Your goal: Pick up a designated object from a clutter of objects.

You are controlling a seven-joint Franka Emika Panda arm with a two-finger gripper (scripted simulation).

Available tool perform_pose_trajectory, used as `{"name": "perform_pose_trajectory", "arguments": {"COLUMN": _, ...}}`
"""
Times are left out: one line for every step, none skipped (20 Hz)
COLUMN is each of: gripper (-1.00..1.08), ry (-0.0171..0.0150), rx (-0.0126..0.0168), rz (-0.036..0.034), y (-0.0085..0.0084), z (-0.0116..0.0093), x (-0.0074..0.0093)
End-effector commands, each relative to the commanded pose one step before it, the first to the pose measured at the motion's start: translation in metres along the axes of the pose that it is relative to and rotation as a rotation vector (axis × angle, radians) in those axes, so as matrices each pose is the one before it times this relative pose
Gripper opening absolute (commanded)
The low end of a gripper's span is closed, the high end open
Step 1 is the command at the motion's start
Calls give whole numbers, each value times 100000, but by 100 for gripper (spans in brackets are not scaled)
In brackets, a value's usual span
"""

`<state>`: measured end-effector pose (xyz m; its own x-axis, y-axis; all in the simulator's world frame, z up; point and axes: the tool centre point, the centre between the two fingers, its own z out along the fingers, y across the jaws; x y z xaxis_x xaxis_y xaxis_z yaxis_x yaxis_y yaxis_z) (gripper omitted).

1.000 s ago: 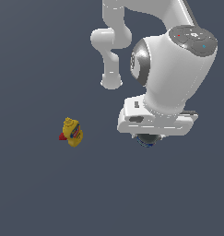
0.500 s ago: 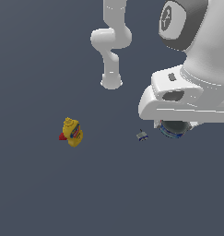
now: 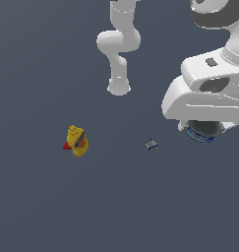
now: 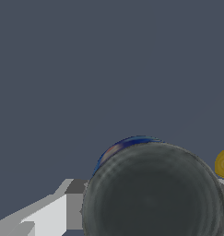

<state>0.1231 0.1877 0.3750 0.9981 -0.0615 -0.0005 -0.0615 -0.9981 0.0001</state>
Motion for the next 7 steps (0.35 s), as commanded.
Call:
{"name": "perform_pose_trajectory", "arguments": {"gripper": -100, "ry": 49, "rx": 5, "rz": 47, "y": -256, "z": -502, "x": 116}}
{"name": "perform_pose_trajectory", "arguments": {"gripper": -100, "ry": 0, "rx": 0, "rz": 0, "y": -65, "z": -106, "x": 31}}
{"name": "perform_pose_trajectory", "arguments": {"gripper": -100, "ry": 0, "rx": 0, "rz": 0, "y": -48, "z": -78, "x": 28}}
{"name": "perform_pose_trajectory", "arguments": {"gripper": -100, "ry": 0, "rx": 0, "rz": 0, "y": -32, "z": -52, "x": 24}}
{"name": "perform_pose_trajectory", "arguments": {"gripper": -100, "ry": 0, "rx": 0, "rz": 0, "y": -17, "z": -27, "x": 20}}
{"name": "perform_pose_trajectory", "arguments": {"gripper": -100, "ry": 0, "rx": 0, "rz": 0, "y": -5, "z": -7, "x": 14}}
{"name": "perform_pose_trajectory", "arguments": {"gripper": -100, "ry": 0, "rx": 0, "rz": 0, "y": 0, "z": 1, "x": 5}}
